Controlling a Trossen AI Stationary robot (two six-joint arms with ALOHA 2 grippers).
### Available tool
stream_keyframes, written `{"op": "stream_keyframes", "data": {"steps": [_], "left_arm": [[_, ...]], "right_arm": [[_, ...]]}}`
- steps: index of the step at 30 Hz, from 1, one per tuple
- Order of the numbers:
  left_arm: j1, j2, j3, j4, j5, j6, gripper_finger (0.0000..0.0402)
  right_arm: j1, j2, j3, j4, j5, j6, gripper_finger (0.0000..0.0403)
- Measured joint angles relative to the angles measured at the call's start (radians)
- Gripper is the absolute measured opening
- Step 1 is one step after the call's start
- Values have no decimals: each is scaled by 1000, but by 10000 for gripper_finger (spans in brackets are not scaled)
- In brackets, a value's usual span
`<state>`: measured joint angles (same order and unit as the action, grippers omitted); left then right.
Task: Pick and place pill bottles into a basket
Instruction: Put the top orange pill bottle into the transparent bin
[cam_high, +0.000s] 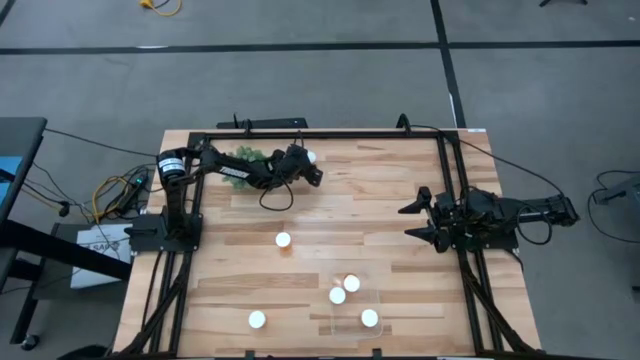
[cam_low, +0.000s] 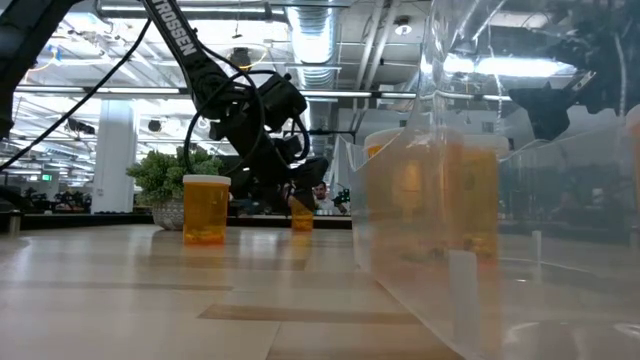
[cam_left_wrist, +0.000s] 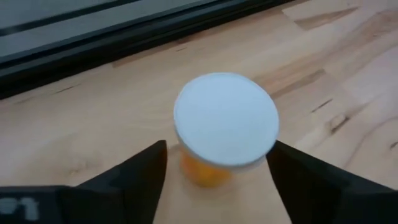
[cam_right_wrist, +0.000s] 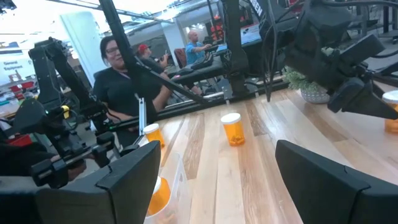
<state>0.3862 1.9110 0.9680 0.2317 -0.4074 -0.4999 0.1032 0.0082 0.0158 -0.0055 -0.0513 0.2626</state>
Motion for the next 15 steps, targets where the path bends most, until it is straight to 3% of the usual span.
{"op": "stream_keyframes", "data": {"steps": [5,15], "left_arm": [[0,0,0,0,-34,-4,293],[9,7,1,71,-31,-5,297]], "right_arm": [[0,0,0,0,0,0,311],[0,0,0,0,0,0,311]]}}
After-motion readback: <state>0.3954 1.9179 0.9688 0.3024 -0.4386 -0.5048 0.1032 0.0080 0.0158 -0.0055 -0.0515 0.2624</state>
